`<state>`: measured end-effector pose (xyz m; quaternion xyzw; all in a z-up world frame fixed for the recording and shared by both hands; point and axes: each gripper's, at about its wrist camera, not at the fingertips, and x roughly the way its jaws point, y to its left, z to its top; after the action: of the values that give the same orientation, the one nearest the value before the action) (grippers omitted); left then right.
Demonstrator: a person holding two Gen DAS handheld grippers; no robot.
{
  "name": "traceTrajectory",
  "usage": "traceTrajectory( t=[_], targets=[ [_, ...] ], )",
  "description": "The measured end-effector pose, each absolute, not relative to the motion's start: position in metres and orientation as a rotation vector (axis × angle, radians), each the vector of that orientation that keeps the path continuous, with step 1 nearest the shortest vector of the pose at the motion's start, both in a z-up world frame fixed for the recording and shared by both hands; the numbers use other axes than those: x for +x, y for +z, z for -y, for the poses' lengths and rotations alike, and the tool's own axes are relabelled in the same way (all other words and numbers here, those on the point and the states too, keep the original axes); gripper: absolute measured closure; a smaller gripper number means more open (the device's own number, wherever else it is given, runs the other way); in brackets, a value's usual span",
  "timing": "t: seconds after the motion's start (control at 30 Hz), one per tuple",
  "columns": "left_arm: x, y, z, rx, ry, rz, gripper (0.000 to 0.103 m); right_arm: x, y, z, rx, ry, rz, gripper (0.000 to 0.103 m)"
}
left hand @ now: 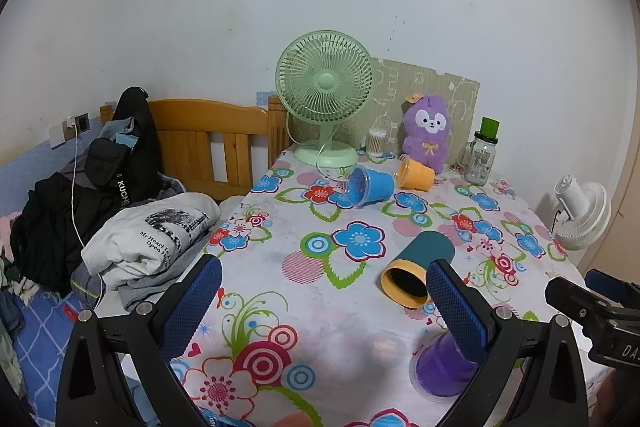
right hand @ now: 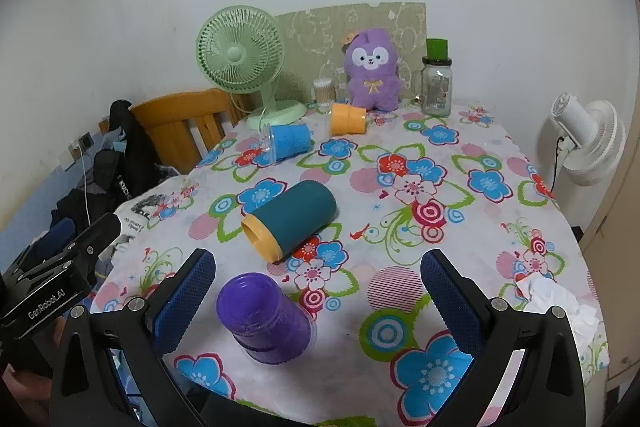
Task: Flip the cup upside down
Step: 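Move the right tool toward the teal cup lying on its side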
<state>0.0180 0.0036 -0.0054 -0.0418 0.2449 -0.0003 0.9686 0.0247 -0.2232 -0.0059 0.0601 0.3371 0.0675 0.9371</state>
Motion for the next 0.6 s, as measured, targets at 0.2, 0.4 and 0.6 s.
traceTrajectory(
  t=[0.2,0.4,0.6],
  targets=[
    [0.037,-0.014,-0.007,-0.063,-0.012,-0.543,0.0,0.053,-0.009,0.223,0.167,0.147,-0.751,0.0],
    [0.066,-0.025,-0.013,-0.047,-0.028,-0.601,0.0,0.101,-0.023,0.217,0.276,0.183,-0.889,0.0],
    [0.109,-0.033,-0.015,-0.045,-0.068,-0.653,0.0,0.153,-0.048,0.206,0.345,0.193,-1.048,0.0]
  ],
)
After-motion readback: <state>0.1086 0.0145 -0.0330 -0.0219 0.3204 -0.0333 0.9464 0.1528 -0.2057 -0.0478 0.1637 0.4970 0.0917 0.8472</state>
